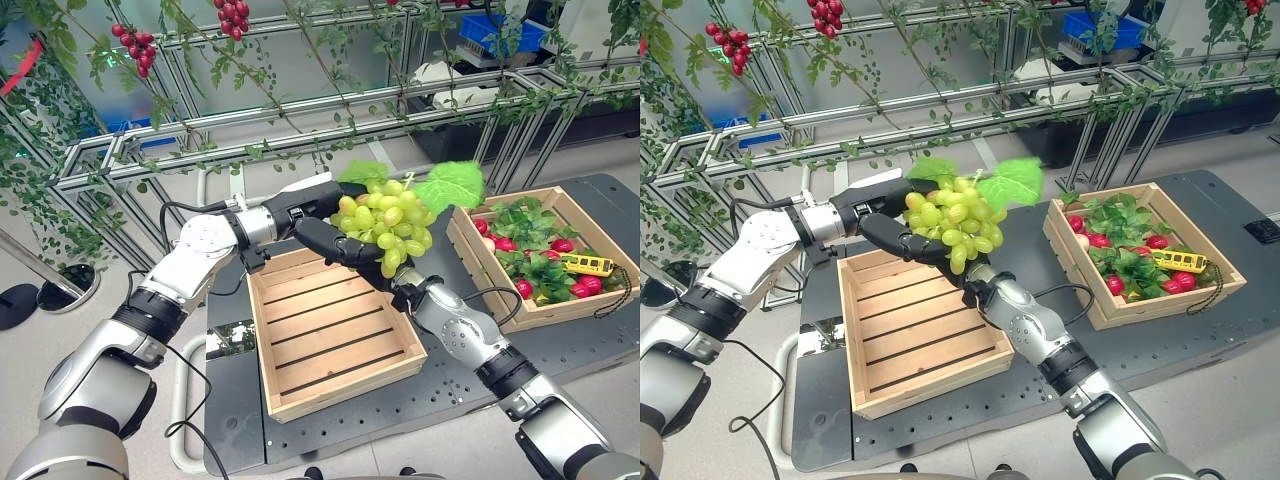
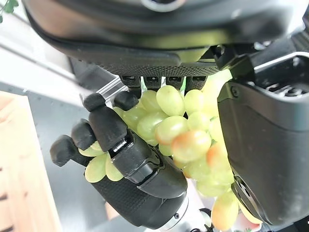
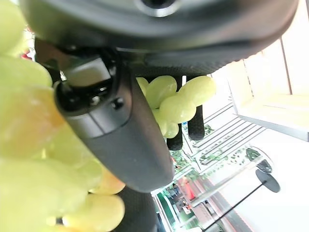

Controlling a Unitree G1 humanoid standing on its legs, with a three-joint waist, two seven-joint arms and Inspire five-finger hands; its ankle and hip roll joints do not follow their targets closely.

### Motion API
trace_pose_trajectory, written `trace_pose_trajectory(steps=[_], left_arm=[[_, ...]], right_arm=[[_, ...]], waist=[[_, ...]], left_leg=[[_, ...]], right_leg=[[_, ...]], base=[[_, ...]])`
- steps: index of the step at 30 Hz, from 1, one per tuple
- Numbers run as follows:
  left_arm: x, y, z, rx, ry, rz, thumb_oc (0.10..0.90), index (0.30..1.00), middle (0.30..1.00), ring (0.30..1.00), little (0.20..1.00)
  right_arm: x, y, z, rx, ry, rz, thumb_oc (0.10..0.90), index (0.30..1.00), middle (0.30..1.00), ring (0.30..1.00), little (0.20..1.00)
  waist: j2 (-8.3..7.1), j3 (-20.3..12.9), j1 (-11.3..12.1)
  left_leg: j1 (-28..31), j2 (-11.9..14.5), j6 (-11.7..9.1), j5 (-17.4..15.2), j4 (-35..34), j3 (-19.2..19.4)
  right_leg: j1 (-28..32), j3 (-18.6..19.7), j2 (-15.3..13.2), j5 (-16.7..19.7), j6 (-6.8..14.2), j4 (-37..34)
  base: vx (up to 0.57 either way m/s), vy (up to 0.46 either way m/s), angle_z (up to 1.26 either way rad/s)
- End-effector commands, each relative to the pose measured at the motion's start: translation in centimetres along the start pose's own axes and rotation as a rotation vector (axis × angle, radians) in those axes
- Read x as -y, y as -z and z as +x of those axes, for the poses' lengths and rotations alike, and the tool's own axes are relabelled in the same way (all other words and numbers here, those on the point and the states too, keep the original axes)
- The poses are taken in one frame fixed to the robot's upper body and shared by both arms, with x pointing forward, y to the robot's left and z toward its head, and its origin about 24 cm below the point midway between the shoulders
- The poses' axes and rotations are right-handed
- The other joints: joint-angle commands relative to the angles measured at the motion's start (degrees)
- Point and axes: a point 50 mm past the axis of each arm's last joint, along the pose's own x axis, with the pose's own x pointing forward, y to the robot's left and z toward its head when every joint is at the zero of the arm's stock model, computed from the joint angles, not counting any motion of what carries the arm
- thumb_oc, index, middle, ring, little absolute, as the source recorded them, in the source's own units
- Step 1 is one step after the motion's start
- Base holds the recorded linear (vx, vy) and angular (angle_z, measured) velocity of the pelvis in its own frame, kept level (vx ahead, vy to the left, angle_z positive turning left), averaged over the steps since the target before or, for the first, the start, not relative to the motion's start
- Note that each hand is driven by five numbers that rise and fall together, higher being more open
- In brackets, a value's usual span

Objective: Pick up the fruits from the basket on one side to the basket on the other side

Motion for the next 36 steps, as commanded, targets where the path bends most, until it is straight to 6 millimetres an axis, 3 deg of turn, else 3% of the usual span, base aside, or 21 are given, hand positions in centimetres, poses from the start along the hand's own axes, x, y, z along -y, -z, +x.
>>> trace_pose_trajectory(steps=[1,8,20,29,36], left_arm=[[-5.6,-4.4,-0.7,0.221,-0.281,0.051,0.800,0.900,0.900,0.900,0.900],[-5.3,-4.9,-0.7,0.359,-0.452,-0.019,0.800,0.900,0.900,0.900,0.900],[-5.0,-4.4,-1.0,0.397,-0.497,-0.127,0.800,0.900,0.900,0.900,0.900],[-4.9,-3.2,-1.8,0.539,-0.615,-0.429,0.800,0.900,0.900,0.900,0.900],[-4.2,-2.8,-2.5,0.560,-0.676,-0.433,0.800,0.900,0.900,0.900,0.900]], right_arm=[[-2.7,-7.3,1.9,0.354,-0.128,0.078,0.400,0.300,0.300,0.300,0.300],[-3.0,-6.6,2.1,0.343,-0.133,0.087,0.400,0.300,0.300,0.300,0.300],[-2.9,-6.5,2.0,0.335,-0.123,0.082,0.400,0.300,0.300,0.300,0.300],[-2.1,-6.4,1.8,0.341,-0.087,0.049,0.400,0.300,0.300,0.300,0.300],[-1.7,-6.2,1.3,0.346,-0.049,0.008,0.400,0.300,0.300,0.300,0.300]], waist=[[-0.27,-7.88,1.43],[-0.94,-7.90,1.50],[-1.47,-8.12,1.49],[-2.04,-8.26,1.43],[-2.39,-8.14,1.37]], left_leg=[[-1.35,1.62,-1.12,-2.87,0.05,-2.10],[-1.16,1.68,-1.12,-2.92,0.05,-2.35],[-0.79,1.75,-1.12,-3.10,0.05,-2.46],[-0.56,1.85,-1.21,-3.15,0.05,-2.38],[-0.49,1.80,-1.12,-3.24,0.05,-2.43]], right_leg=[[-1.29,-3.00,-1.90,0.24,-2.09,0.07],[-1.00,-2.84,-1.75,0.00,-2.50,0.07],[-0.71,-2.56,-1.68,-0.15,-2.65,0.07],[-0.61,-2.63,-1.68,-0.07,-2.69,0.07],[-0.65,-2.37,-1.66,-0.10,-2.67,0.07]], base=[[0.00,0.000,0.00],[0.00,0.000,0.00],[0.00,0.000,0.00],[0.00,0.000,0.00],[0.00,0.000,0.00]])
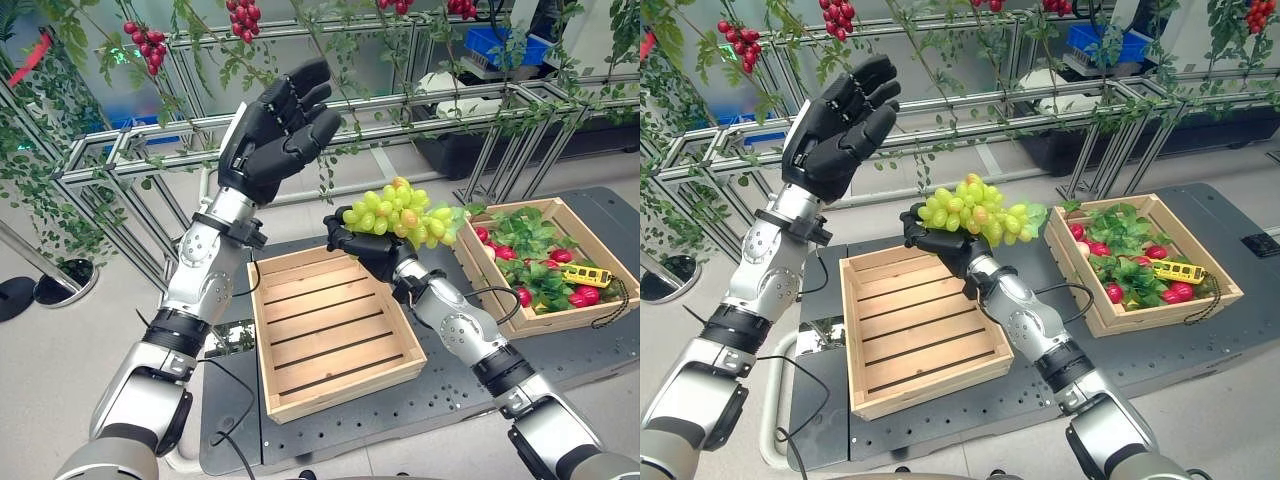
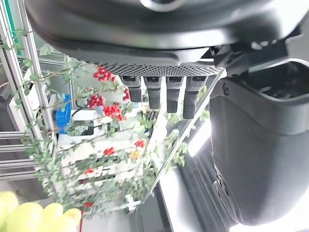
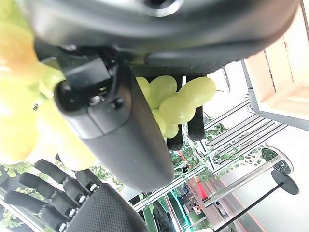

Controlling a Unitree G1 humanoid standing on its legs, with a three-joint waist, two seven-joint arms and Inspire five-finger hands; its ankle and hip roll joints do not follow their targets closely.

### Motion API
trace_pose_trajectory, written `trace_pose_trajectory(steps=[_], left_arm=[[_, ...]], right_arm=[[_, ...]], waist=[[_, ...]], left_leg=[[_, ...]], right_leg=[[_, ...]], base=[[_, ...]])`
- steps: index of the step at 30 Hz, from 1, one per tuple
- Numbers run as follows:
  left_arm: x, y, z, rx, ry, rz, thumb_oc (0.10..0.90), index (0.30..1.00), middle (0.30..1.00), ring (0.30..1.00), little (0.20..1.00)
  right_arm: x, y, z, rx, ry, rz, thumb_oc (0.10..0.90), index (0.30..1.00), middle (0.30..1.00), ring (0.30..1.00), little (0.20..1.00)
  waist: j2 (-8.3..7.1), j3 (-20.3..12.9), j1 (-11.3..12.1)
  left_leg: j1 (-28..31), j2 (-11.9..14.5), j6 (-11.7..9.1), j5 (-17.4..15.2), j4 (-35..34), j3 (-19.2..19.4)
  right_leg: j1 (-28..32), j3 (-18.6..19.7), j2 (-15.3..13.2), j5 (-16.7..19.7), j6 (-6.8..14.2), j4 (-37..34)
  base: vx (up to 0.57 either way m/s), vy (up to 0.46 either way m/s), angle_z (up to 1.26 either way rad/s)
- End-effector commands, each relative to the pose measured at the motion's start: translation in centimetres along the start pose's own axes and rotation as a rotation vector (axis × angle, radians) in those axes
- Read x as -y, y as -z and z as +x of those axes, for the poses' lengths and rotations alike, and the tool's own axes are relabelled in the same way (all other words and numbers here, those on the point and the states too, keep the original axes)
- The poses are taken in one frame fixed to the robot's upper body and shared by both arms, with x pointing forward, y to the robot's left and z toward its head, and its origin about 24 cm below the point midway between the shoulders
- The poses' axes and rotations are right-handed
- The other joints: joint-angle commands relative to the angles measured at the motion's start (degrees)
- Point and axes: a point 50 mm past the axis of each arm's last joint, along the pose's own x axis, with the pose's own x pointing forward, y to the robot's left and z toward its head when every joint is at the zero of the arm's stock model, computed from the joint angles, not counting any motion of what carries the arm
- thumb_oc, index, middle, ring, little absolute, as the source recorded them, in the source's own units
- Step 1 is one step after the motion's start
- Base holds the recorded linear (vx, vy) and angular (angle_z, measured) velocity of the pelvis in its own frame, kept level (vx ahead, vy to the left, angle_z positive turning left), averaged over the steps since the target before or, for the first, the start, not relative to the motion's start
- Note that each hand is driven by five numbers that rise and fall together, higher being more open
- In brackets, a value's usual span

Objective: Pick up the fruits from the basket on one side to the basket on the other side

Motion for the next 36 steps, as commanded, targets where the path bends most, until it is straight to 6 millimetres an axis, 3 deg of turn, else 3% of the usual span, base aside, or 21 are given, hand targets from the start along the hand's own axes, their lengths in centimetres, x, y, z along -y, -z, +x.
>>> trace_pose_trajectory(steps=[1,7,14,15,22,31,33,34,36], left_arm=[[-0.6,-3.6,1.5,0.206,-0.039,0.026,0.800,0.900,0.900,0.900,0.900],[-0.7,-3.7,0.3,0.240,-0.094,0.046,0.800,0.900,0.900,0.900,0.900],[0.3,-2.9,-3.1,0.199,-0.098,0.130,0.800,0.900,0.900,0.900,0.900],[0.5,-2.5,-4.1,0.181,-0.114,0.133,0.800,0.900,0.900,0.900,0.900],[1.1,-0.6,-6.4,0.104,-0.146,0.136,0.800,0.900,0.900,0.900,0.900],[-0.5,1.9,-11.3,-0.039,-0.378,0.097,0.800,0.900,0.900,0.900,0.900],[-0.5,1.8,-11.6,-0.030,-0.391,0.102,0.800,0.900,0.900,0.900,0.900],[-0.5,1.5,-11.6,-0.009,-0.401,0.104,0.800,0.900,0.900,0.900,0.900],[-1.1,0.9,-12.1,0.025,-0.458,0.131,0.800,0.900,0.900,0.900,0.900]], right_arm=[[-1.3,-5.7,1.1,0.300,-0.049,0.001,0.400,0.300,0.300,0.300,0.300],[-0.6,-5.9,0.1,0.346,-0.020,-0.043,0.400,0.300,0.300,0.300,0.300],[0.6,-5.8,-3.2,0.425,0.005,-0.072,0.400,0.300,0.300,0.300,0.300],[1.1,-5.9,-4.1,0.446,0.014,-0.085,0.400,0.300,0.300,0.300,0.300],[1.9,-6.1,-6.2,0.492,0.038,-0.112,0.400,0.300,0.300,0.300,0.300],[2.9,-5.2,-9.2,0.520,0.063,-0.094,0.400,0.300,0.300,0.300,0.300],[3.1,-5.5,-9.5,0.524,0.069,-0.100,0.400,0.300,0.300,0.300,0.300],[3.2,-5.9,-9.4,0.527,0.065,-0.105,0.400,0.300,0.300,0.300,0.300],[3.1,-6.5,-8.7,0.519,0.022,-0.097,0.400,0.300,0.300,0.300,0.300]], waist=[[-0.86,-7.22,0.41],[-1.12,-7.16,0.35],[-1.60,-6.56,0.27],[-1.76,-6.32,0.29],[-1.99,-5.52,0.08],[-2.62,-4.19,-0.84],[-2.75,-3.82,-0.35],[-3.13,-3.29,0.36],[-3.74,-2.00,1.94]], left_leg=[[-0.58,1.77,-1.10,-3.24,0.05,-2.45],[-0.62,1.75,-0.98,-3.26,0.05,-2.46],[-0.77,1.79,-0.68,-3.19,0.05,-2.21],[-0.83,1.82,-0.63,-3.24,0.05,-2.17],[-0.64,1.88,-0.45,-3.69,0.05,-1.78],[0.28,2.77,-0.49,-2.85,0.05,-0.25],[-0.09,1.73,-0.26,-2.46,0.05,-2.95],[-1.01,0.38,0.02,-4.02,3.26,-6.20],[-4.94,-3.57,0.56,-8.56,16.20,-11.96]], right_leg=[[-0.70,-2.41,-1.72,-0.09,-2.66,0.07],[-0.92,-2.05,-1.64,0.09,-2.60,0.07],[-1.41,-1.55,-1.39,0.38,-2.40,0.07],[-1.53,-1.43,-1.31,0.40,-2.35,0.07],[-1.64,-1.16,-1.04,0.40,-2.37,0.07],[-1.00,-0.25,0.88,0.37,-3.72,0.14],[-1.12,1.08,1.41,0.47,-4.06,0.07],[-1.30,3.01,1.43,0.69,-4.30,0.07],[-1.63,6.58,0.94,1.44,-4.43,0.13]], base=[[0.00,0.000,0.00],[0.00,0.000,0.00],[0.00,-0.024,-0.01],[0.00,0.000,0.00],[0.00,-0.018,-0.02],[0.00,-0.085,-0.05],[-0.07,-0.015,-0.05],[-0.14,0.016,-0.10],[-0.21,0.079,-0.51]])
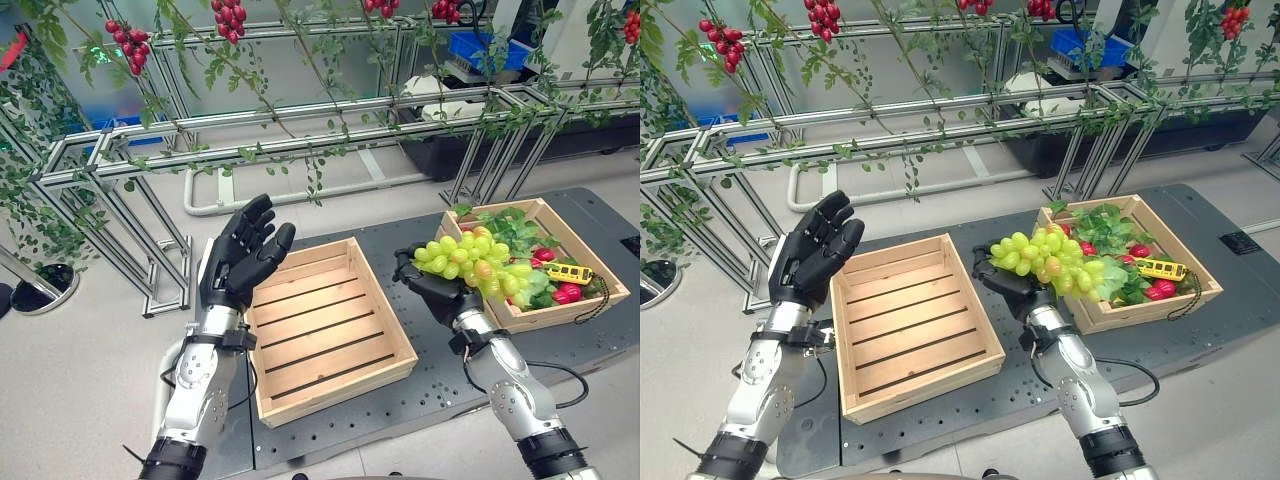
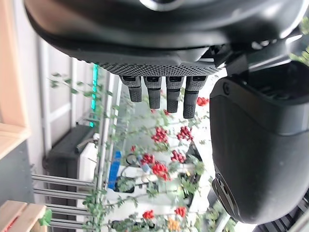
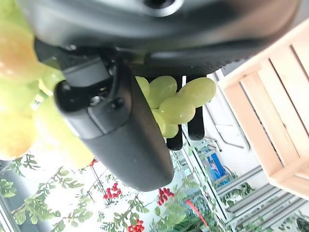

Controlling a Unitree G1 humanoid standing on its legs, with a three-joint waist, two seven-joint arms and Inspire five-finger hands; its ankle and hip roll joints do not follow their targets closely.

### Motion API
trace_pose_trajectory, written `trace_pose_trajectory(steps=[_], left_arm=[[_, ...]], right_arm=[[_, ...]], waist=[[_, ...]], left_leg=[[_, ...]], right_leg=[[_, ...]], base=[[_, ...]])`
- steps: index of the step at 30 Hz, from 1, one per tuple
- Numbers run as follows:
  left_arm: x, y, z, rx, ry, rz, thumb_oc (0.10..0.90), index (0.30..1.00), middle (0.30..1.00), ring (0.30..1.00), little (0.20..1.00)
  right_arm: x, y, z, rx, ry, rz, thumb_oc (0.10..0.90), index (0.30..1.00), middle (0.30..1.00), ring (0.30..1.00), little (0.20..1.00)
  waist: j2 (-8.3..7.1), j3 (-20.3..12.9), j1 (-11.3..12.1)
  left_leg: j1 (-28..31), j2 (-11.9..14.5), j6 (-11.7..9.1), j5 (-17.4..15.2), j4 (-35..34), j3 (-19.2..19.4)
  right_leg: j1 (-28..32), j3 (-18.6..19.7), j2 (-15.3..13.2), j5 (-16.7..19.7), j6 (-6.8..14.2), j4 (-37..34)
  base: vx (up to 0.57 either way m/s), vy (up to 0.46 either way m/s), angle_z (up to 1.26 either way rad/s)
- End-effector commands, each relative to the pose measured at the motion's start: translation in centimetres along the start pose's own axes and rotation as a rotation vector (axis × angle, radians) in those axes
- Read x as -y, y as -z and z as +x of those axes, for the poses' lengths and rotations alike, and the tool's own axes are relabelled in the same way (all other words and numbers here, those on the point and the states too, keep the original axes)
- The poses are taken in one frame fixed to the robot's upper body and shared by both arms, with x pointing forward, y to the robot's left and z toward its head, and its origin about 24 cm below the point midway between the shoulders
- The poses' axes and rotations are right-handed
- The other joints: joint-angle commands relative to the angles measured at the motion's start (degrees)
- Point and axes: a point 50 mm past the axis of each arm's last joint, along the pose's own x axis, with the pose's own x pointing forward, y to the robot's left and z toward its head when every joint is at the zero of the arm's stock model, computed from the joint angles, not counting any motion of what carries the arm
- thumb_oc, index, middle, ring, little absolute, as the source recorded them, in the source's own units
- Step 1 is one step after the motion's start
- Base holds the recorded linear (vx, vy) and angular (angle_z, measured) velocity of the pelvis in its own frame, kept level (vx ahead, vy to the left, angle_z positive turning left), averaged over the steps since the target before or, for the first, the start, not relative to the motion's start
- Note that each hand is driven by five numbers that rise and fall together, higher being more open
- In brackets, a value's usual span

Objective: Pick up the fruits from the basket on one side to the basket on the other side

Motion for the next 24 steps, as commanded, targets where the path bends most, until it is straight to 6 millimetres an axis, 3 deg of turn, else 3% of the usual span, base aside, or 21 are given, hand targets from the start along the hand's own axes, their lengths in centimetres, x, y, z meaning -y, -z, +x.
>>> trace_pose_trajectory(steps=[1,4,5,11,20,24], left_arm=[[-1.1,-5.7,2.0,0.330,-0.065,0.053,0.800,0.900,0.900,0.900,0.900],[-0.6,-6.0,2.3,0.362,-0.023,0.097,0.800,0.900,0.900,0.900,0.900],[-0.4,-6.1,3.0,0.361,-0.005,0.112,0.800,0.900,0.900,0.900,0.900],[-0.6,-7.3,3.4,0.420,0.002,0.124,0.800,0.900,0.900,0.900,0.900],[-0.2,-7.8,4.1,0.439,0.013,0.134,0.800,0.900,0.900,0.900,0.900],[0.6,-7.9,4.6,0.441,0.024,0.131,0.800,0.900,0.900,0.900,0.900]], right_arm=[[-4.0,-8.6,1.8,0.409,-0.289,-0.008,0.400,0.300,0.300,0.300,0.300],[-4.7,-9.1,2.0,0.463,-0.281,-0.023,0.400,0.300,0.300,0.300,0.300],[-4.7,-9.1,2.1,0.487,-0.263,-0.011,0.400,0.300,0.300,0.300,0.300],[-4.3,-9.3,1.5,0.510,-0.243,-0.020,0.400,0.300,0.300,0.300,0.300],[-3.8,-10.2,1.1,0.513,-0.234,-0.087,0.400,0.300,0.300,0.300,0.300],[-3.1,-9.8,0.4,0.497,-0.207,-0.100,0.400,0.300,0.300,0.300,0.300]], waist=[[-2.05,-0.69,2.13],[-0.79,0.56,1.57],[-0.19,0.68,1.13],[0.53,0.65,-0.48],[-0.03,0.04,-2.24],[-0.05,1.27,-3.62]], left_leg=[[-6.70,-5.98,1.32,-9.91,19.21,-11.24],[-5.74,-5.32,2.49,-9.43,13.36,-9.42],[-4.80,-5.57,3.14,-8.21,9.56,-10.58],[-3.04,-6.38,4.08,-8.00,5.06,-9.43],[-2.57,-7.25,5.14,-11.93,9.09,-4.33],[-3.31,-8.18,5.92,-13.59,12.02,-1.64]], right_leg=[[-0.09,3.66,0.02,0.79,-3.83,1.31],[-1.87,4.35,0.65,0.07,-3.95,4.05],[-2.90,4.68,0.61,0.10,-3.44,4.79],[-5.62,5.87,-0.64,3.61,-0.66,1.86],[-7.67,8.17,-1.89,6.24,0.92,0.03],[-10.59,8.37,-3.43,9.96,2.04,0.03]], base=[[-0.22,0.120,-0.94],[-0.27,0.194,-1.20],[-0.19,0.167,-0.82],[-0.19,0.138,-0.31],[-0.14,0.118,-0.21],[-0.14,0.163,-0.46]])
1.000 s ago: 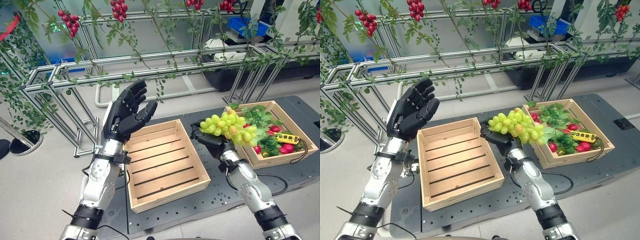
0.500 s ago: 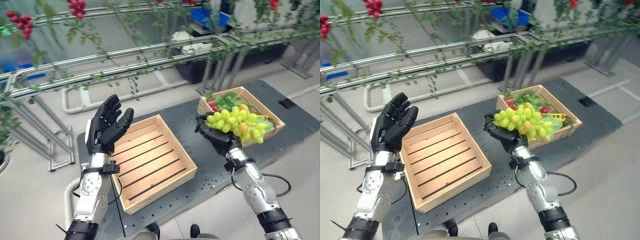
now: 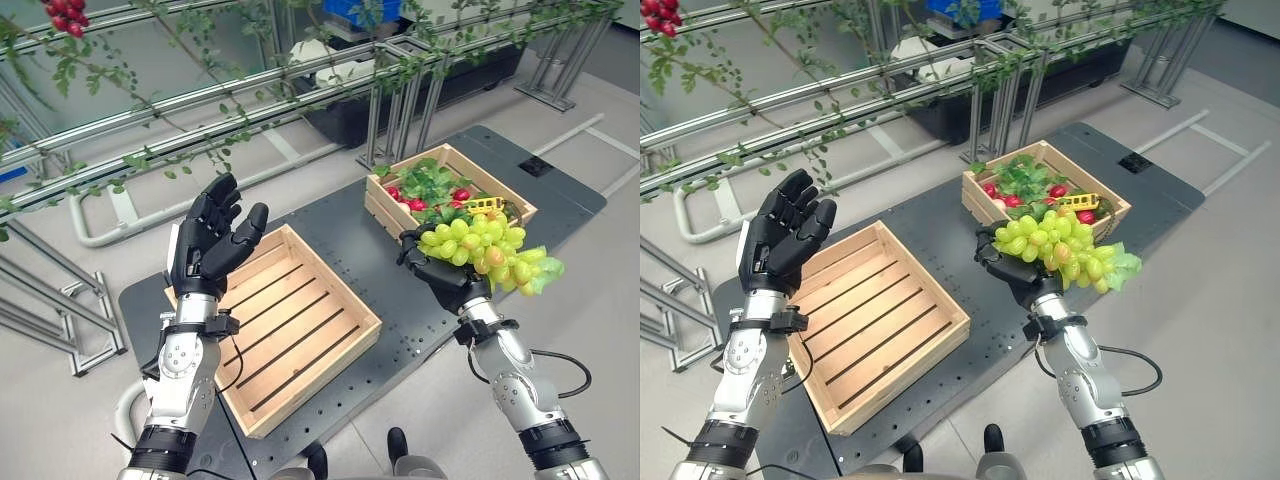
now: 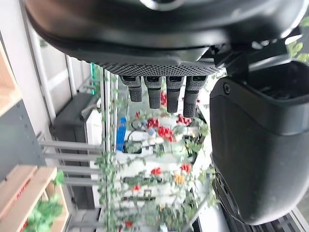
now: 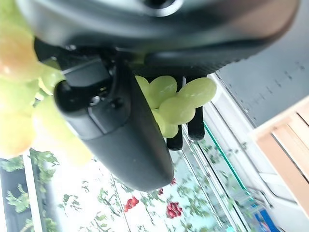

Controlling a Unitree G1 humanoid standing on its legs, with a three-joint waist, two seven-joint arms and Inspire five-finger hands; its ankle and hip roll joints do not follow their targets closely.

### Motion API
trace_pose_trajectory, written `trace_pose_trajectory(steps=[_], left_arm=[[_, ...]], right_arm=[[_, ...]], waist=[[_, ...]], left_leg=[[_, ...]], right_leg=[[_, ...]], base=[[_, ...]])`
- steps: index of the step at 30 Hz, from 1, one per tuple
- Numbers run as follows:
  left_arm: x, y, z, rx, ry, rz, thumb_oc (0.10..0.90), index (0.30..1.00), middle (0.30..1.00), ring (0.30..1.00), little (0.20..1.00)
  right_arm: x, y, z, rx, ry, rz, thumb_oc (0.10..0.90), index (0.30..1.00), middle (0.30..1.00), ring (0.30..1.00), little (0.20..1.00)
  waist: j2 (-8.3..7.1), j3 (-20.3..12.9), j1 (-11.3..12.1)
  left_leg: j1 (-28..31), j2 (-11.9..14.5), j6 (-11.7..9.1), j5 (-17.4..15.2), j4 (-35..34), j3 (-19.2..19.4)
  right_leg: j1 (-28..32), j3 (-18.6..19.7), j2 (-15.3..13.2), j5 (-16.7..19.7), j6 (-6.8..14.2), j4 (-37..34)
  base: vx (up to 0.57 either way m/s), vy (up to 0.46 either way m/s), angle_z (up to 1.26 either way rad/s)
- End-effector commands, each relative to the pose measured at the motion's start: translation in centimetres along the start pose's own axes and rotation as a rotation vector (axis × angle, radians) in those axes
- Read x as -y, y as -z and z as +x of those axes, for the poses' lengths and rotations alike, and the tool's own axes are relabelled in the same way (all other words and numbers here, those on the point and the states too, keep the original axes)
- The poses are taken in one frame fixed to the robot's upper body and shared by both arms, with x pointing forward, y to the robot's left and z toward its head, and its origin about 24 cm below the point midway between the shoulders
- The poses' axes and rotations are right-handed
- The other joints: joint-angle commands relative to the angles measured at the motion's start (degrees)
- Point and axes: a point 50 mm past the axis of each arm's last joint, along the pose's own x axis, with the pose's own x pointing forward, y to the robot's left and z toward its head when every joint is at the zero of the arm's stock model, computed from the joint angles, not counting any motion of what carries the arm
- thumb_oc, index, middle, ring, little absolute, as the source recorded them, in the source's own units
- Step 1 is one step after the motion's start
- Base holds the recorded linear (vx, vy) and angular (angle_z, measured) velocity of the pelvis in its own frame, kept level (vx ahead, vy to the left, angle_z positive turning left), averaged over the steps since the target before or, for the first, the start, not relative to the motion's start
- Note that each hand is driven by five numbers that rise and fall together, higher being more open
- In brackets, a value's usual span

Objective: Pick up the fruits from the basket on one side to the basket on the other side

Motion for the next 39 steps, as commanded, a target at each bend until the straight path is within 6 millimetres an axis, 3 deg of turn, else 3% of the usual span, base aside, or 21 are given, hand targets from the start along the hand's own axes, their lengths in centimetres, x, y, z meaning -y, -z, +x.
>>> trace_pose_trajectory(steps=[1,2,3,4,6,8,10,13,15,20,26,37,39], left_arm=[[2.0,-5.1,3.2,0.307,0.082,0.028,0.800,0.900,0.900,0.900,0.900],[2.1,-5.1,3.2,0.298,0.076,0.032,0.800,0.900,0.900,0.900,0.900],[1.7,-5.1,3.1,0.281,0.045,0.050,0.800,0.900,0.900,0.900,0.900],[1.5,-5.1,3.1,0.278,0.037,0.057,0.800,0.900,0.900,0.900,0.900],[1.2,-5.3,3.0,0.274,0.028,0.068,0.800,0.900,0.900,0.900,0.900],[1.0,-5.4,3.1,0.271,0.024,0.072,0.800,0.900,0.900,0.900,0.900],[0.9,-5.3,3.1,0.280,0.016,0.084,0.800,0.900,0.900,0.900,0.900],[0.8,-5.1,3.1,0.284,-0.009,0.105,0.800,0.900,0.900,0.900,0.900],[0.9,-5.1,3.1,0.285,-0.025,0.118,0.800,0.900,0.900,0.900,0.900],[2.0,-4.9,4.0,0.258,-0.019,0.094,0.800,0.900,0.900,0.900,0.900],[2.9,-4.5,3.7,0.243,0.016,0.078,0.800,0.900,0.900,0.900,0.900],[2.8,-3.9,3.7,0.216,0.001,0.061,0.800,0.900,0.900,0.900,0.900],[2.7,-3.5,3.7,0.192,-0.013,0.063,0.800,0.900,0.900,0.900,0.900]], right_arm=[[-2.2,-7.7,0.7,0.364,-0.143,-0.080,0.400,0.300,0.300,0.300,0.300],[-2.1,-7.6,0.6,0.362,-0.138,-0.074,0.400,0.300,0.300,0.300,0.300],[-2.0,-7.3,0.4,0.351,-0.153,-0.057,0.400,0.300,0.300,0.300,0.300],[-2.0,-7.2,0.4,0.348,-0.157,-0.049,0.400,0.300,0.300,0.300,0.300],[-2.1,-7.1,0.3,0.356,-0.167,-0.034,0.400,0.300,0.300,0.300,0.300],[-2.1,-7.5,0.2,0.380,-0.167,-0.042,0.400,0.300,0.300,0.300,0.300],[-2.3,-7.3,0.2,0.386,-0.178,-0.039,0.400,0.300,0.300,0.300,0.300],[-2.7,-6.5,0.3,0.379,-0.202,-0.027,0.400,0.300,0.300,0.300,0.300],[-2.9,-6.0,0.4,0.362,-0.220,-0.026,0.400,0.300,0.300,0.300,0.300],[-3.0,-6.5,1.5,0.361,-0.198,-0.041,0.400,0.300,0.300,0.300,0.300],[-2.3,-6.4,0.7,0.367,-0.163,-0.052,0.400,0.300,0.300,0.300,0.300],[-1.8,-5.6,-0.5,0.340,-0.127,-0.052,0.400,0.300,0.300,0.300,0.300],[-1.6,-5.5,-0.5,0.325,-0.126,-0.050,0.400,0.300,0.300,0.300,0.300]], waist=[[0.67,-2.16,-1.48],[0.75,-1.97,-1.63],[1.09,-1.37,-1.21],[1.30,-1.21,-0.97],[2.20,-1.05,-0.88],[2.75,-1.68,-0.75],[2.39,-2.41,-0.03],[1.22,-4.01,1.21],[0.32,-5.47,2.11],[-0.11,-6.64,1.83],[0.18,-7.91,0.26],[0.92,-9.23,-2.72],[0.49,-9.04,-3.21]], left_leg=[[-1.82,-1.62,0.92,-13.39,12.20,0.25],[-1.71,-1.69,0.83,-13.03,11.76,0.67],[-0.78,-1.17,0.40,-12.09,10.10,2.68],[-0.59,-0.84,0.38,-11.47,9.34,3.44],[-0.57,0.22,0.67,-9.41,7.01,4.07],[-0.77,0.74,1.25,-7.48,4.35,4.24],[-1.37,0.64,1.41,-7.44,4.50,5.34],[-3.21,0.45,0.80,-8.34,5.94,6.93],[-4.49,1.13,-0.64,-7.58,6.03,8.85],[-5.45,1.95,-2.41,-4.95,3.07,10.41],[-3.78,1.91,-2.45,-4.53,0.70,9.66],[-1.43,2.88,-2.36,-5.11,-0.07,10.20],[-1.86,2.78,-2.40,-4.73,1.96,10.78]], right_leg=[[-3.73,-3.81,-0.38,4.04,-0.76,-0.66],[-4.31,-4.43,-0.35,4.57,-0.59,-0.66],[-4.84,-10.27,-0.95,5.45,-0.37,2.75],[-5.29,-11.94,-1.15,4.99,-0.48,6.21],[-6.45,-12.34,-0.41,1.41,-1.77,17.20],[-5.32,-13.98,0.53,-5.31,-3.69,26.44],[-3.62,-16.81,-0.10,-7.82,-4.21,30.09],[3.01,-18.57,-0.78,-11.22,-3.79,24.81],[8.31,-21.21,0.28,-12.81,-3.95,11.26],[10.17,-20.65,2.26,-11.42,-4.60,2.27],[9.15,-19.93,3.62,-10.90,-5.44,1.34],[6.39,-18.31,5.75,-11.64,-6.36,3.40],[5.67,-16.74,6.76,-10.79,-7.46,3.13]], base=[[-0.13,0.105,-0.52],[-0.19,0.109,-0.62],[-0.20,0.086,-0.54],[-0.25,0.078,-0.82],[-0.22,0.048,-1.03],[-0.19,0.002,-0.54],[-0.07,-0.040,-0.35],[-0.04,-0.137,-0.52],[-0.05,-0.209,-0.53],[-0.06,-0.134,-0.63],[-0.03,-0.064,-0.20],[-0.05,-0.075,-0.03],[-0.11,-0.123,-0.11]])
